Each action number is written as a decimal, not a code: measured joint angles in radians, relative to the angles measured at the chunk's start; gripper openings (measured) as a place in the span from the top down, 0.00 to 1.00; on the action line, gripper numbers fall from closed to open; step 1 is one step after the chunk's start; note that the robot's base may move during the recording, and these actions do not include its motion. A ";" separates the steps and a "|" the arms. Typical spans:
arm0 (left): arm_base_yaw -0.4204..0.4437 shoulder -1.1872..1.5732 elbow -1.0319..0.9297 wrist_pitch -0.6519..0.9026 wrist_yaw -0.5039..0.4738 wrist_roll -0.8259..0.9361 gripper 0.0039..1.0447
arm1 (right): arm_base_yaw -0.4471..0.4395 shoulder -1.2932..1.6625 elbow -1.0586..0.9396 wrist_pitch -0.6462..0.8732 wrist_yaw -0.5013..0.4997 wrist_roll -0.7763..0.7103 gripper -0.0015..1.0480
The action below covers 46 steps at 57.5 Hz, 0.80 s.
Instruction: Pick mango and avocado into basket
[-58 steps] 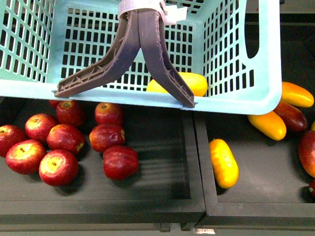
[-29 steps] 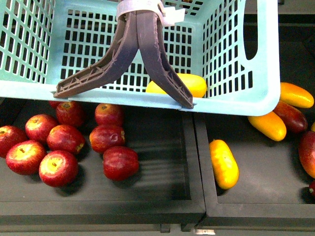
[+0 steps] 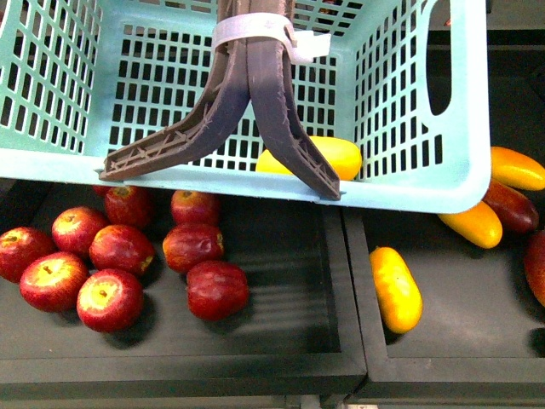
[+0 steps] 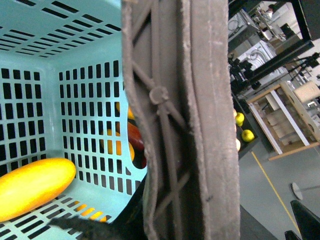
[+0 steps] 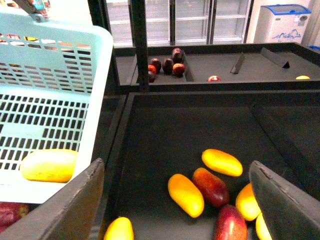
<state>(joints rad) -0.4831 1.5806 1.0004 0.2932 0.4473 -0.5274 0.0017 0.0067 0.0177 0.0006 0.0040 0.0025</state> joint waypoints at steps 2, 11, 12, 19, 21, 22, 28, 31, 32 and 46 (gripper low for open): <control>-0.003 0.000 0.000 0.000 0.008 0.000 0.87 | 0.000 -0.001 0.000 0.000 0.000 0.000 0.07; -0.003 0.003 0.000 0.000 0.017 -0.005 0.87 | 0.000 -0.002 0.000 -0.001 -0.001 0.000 0.08; -0.003 0.003 0.000 0.000 0.017 -0.005 0.87 | 0.000 -0.002 0.000 -0.001 -0.001 0.000 0.08; -0.003 0.003 0.000 0.000 0.016 -0.005 0.87 | 0.000 -0.002 0.000 -0.001 0.000 0.000 0.08; -0.003 0.003 0.000 0.000 0.013 -0.005 0.87 | 0.000 -0.002 0.000 -0.001 -0.002 0.000 0.08; -0.002 0.003 0.000 0.000 0.011 -0.005 0.87 | 0.000 -0.002 0.000 -0.001 -0.001 0.000 0.08; 0.001 0.004 0.000 0.000 -0.004 -0.002 0.87 | 0.000 -0.002 0.000 0.000 0.001 0.000 0.08; 0.005 0.004 0.000 0.000 -0.006 0.001 0.87 | 0.000 -0.002 0.000 -0.002 -0.003 0.000 0.08; 0.005 0.004 0.000 0.000 -0.007 0.002 0.87 | 0.000 -0.002 0.000 -0.002 -0.003 0.000 0.08; 0.007 0.004 -0.002 0.000 -0.002 0.004 0.87 | 0.000 -0.003 0.000 -0.002 -0.003 0.000 0.08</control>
<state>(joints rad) -0.4763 1.5845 0.9989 0.2932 0.4458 -0.5232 0.0017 0.0040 0.0177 -0.0017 0.0006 0.0029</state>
